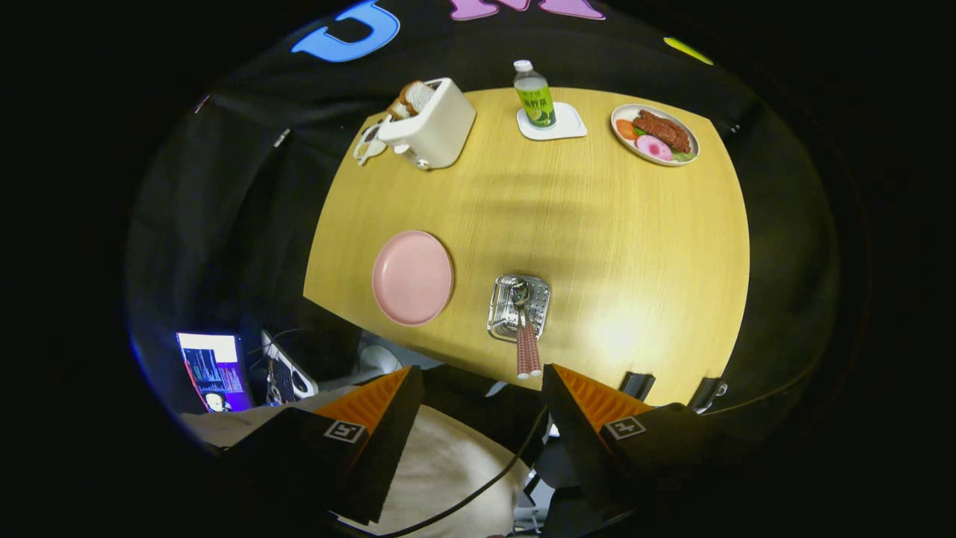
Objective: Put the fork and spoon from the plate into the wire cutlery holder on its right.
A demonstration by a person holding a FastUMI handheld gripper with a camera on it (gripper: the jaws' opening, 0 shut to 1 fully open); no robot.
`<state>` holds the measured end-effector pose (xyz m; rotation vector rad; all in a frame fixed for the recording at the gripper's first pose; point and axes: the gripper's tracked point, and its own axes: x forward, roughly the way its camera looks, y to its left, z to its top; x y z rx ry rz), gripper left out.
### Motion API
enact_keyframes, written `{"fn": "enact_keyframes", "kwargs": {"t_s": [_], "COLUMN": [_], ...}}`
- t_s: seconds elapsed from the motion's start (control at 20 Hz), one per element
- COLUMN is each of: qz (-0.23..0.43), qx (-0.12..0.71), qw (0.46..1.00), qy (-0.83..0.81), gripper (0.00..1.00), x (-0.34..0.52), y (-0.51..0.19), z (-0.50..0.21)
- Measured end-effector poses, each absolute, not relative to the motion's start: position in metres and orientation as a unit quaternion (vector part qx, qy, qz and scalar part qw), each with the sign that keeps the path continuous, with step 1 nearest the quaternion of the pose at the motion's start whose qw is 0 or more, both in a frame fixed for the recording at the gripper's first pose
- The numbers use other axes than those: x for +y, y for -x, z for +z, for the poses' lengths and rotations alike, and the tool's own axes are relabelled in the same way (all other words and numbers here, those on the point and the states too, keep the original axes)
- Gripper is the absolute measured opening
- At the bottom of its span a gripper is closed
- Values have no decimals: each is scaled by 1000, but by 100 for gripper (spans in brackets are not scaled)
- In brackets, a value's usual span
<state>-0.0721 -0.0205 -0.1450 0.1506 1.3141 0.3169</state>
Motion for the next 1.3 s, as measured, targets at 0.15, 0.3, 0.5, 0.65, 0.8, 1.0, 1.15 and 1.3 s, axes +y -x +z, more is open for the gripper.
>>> {"fn": "enact_keyframes", "kwargs": {"t_s": [0.15,0.3,0.5,0.65,0.8,1.0,1.15,1.3], "qz": [125,107,73,48,23,-1,-10,-7], "qx": [538,450,314,216,122,20,-7,-9], "qw": [831,884,946,975,991,1000,1000,1000], "qy": [-71,-75,-35,-39,-40,-16,-5,-13], "gripper": [100,100,99,99,99,99,99,99], "x": [-28,-22,-21,-11,-12,-17,-16,-10], "y": [68,61,46,34,22,21,19,12], "z": [-125,-98,-53,-16,27,83,91,89]}}
